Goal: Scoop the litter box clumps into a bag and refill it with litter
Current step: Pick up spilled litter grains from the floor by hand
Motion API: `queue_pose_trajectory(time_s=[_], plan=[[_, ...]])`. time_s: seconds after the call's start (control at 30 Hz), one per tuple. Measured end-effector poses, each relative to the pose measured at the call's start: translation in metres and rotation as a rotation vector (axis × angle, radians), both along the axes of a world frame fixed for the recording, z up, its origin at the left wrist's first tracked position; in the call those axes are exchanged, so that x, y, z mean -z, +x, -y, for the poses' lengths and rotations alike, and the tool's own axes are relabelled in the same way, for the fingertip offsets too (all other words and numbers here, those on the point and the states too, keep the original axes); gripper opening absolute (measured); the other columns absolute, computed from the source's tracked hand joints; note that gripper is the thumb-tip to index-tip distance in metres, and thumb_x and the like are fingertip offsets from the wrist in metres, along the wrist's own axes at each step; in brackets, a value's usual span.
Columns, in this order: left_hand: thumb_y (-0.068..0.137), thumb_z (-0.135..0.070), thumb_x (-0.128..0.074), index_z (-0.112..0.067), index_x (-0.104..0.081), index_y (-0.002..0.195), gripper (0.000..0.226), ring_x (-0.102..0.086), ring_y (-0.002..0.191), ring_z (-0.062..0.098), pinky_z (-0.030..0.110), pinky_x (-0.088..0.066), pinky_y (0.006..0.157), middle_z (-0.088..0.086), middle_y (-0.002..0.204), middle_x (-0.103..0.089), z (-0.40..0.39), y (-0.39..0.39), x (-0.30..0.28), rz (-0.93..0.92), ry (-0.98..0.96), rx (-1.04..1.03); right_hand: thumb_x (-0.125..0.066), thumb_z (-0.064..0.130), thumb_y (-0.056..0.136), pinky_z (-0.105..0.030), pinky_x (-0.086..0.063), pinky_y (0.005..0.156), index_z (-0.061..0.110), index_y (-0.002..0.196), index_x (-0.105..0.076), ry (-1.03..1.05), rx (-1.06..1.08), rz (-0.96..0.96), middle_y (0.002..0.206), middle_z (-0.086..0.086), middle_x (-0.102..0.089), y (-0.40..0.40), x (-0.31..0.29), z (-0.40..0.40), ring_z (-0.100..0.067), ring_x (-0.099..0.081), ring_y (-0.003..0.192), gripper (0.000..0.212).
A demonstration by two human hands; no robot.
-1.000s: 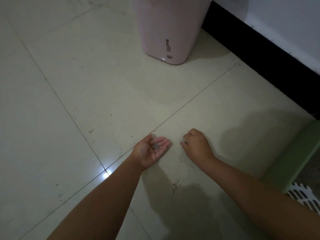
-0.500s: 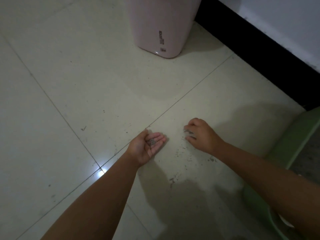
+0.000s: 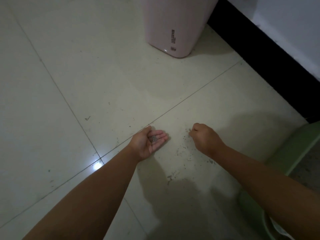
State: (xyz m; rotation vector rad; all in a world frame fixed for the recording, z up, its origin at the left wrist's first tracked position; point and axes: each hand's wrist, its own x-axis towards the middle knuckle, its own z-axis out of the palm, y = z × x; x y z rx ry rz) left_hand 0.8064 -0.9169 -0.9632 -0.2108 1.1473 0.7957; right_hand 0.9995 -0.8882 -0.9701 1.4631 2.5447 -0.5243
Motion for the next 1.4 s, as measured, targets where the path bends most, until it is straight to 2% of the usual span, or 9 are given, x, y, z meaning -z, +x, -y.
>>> queue_pose_trajectory(time_s=[0.2,0.37,0.53,0.67,0.77,0.87,0.97,1.3,1.4], plan=[[0.102,-0.029,-0.027,0.008,-0.056,0.079,0.052,-0.068,0.047,0.023,0.023,-0.055,0.044,0.017,0.055,-0.068,0.002,0.0,0.002,0.011,-0.003,-0.006,-0.034,-0.003,0.057,-0.014,-0.036,0.034,0.001,0.047,-0.057,0.212,-0.103,-0.017,0.046,-0.012,-0.053,-0.003,0.004,0.002,-0.024,-0.052,0.037,0.025],[0.103,-0.029,-0.026,0.01,-0.055,0.081,0.053,-0.064,0.08,0.027,0.025,-0.056,0.054,0.018,0.057,-0.068,0.002,0.0,0.003,0.015,-0.019,-0.04,-0.025,0.001,0.053,-0.024,-0.038,0.042,0.0,0.05,-0.055,0.243,-0.039,-0.023,0.049,-0.014,-0.054,-0.007,0.008,0.008,-0.027,-0.054,0.041,0.03],[0.103,-0.029,-0.024,0.016,-0.054,0.102,0.054,-0.053,0.113,0.037,0.032,-0.042,0.101,0.022,0.095,-0.059,0.0,0.004,-0.003,-0.023,-0.022,-0.033,-0.045,-0.008,0.088,-0.027,-0.047,0.061,0.002,0.076,-0.059,-0.303,0.58,-0.53,0.069,-0.014,-0.057,-0.031,-0.007,0.008,-0.023,-0.056,0.064,0.021],[0.103,-0.03,-0.024,0.006,-0.052,0.076,0.054,-0.059,0.093,0.033,0.026,-0.054,0.078,0.02,0.076,-0.058,0.001,0.007,-0.005,-0.033,-0.044,0.006,-0.045,-0.007,0.092,-0.008,-0.051,0.057,0.01,0.107,-0.052,-0.637,0.69,-0.87,0.081,-0.002,-0.06,-0.037,-0.029,0.011,0.001,-0.063,0.057,0.023],[0.103,-0.028,-0.024,0.008,-0.051,0.076,0.053,-0.046,0.124,0.037,0.035,-0.035,0.105,0.023,0.084,-0.06,0.002,0.006,-0.001,0.004,-0.06,0.0,-0.049,0.0,0.092,-0.019,-0.05,0.072,-0.002,0.111,-0.06,-0.344,0.728,-0.641,0.095,-0.011,-0.065,-0.014,-0.022,-0.001,-0.008,-0.065,0.07,0.022],[0.103,-0.028,-0.025,0.009,-0.052,0.077,0.053,-0.042,0.129,0.039,0.037,-0.032,0.108,0.02,0.055,-0.065,0.003,0.002,0.004,0.015,-0.061,-0.002,-0.058,0.001,0.086,-0.026,-0.046,0.081,-0.005,0.101,-0.068,-0.059,0.473,-0.31,0.099,-0.019,-0.069,-0.001,-0.014,-0.005,-0.029,-0.065,0.089,0.019],[0.103,-0.028,-0.025,0.009,-0.053,0.077,0.053,-0.041,0.13,0.039,0.037,-0.031,0.108,0.017,0.049,-0.065,0.002,0.002,0.007,0.015,-0.059,0.001,-0.065,0.0,0.062,-0.027,-0.044,0.067,-0.004,0.067,-0.072,0.215,-0.007,-0.333,0.065,-0.019,-0.068,-0.004,0.0,0.002,-0.032,-0.066,0.058,0.009],[0.103,-0.027,-0.026,0.01,-0.054,0.079,0.052,-0.042,0.129,0.039,0.036,-0.032,0.107,0.018,0.052,-0.066,0.003,0.003,0.008,0.014,-0.048,0.016,-0.073,-0.016,0.044,-0.024,-0.043,0.052,-0.003,0.051,-0.06,0.303,-0.304,-0.146,0.06,-0.014,-0.063,0.006,0.016,-0.007,-0.029,-0.057,0.058,0.02],[0.103,-0.028,-0.026,0.009,-0.054,0.079,0.052,-0.042,0.129,0.038,0.037,-0.031,0.108,0.017,0.052,-0.066,0.002,0.003,0.007,0.012,-0.049,0.02,-0.077,-0.014,0.049,-0.026,-0.037,0.064,-0.003,0.056,-0.064,0.29,-0.215,-0.149,0.066,-0.016,-0.065,0.016,0.015,-0.013,-0.029,-0.053,0.07,0.019]])
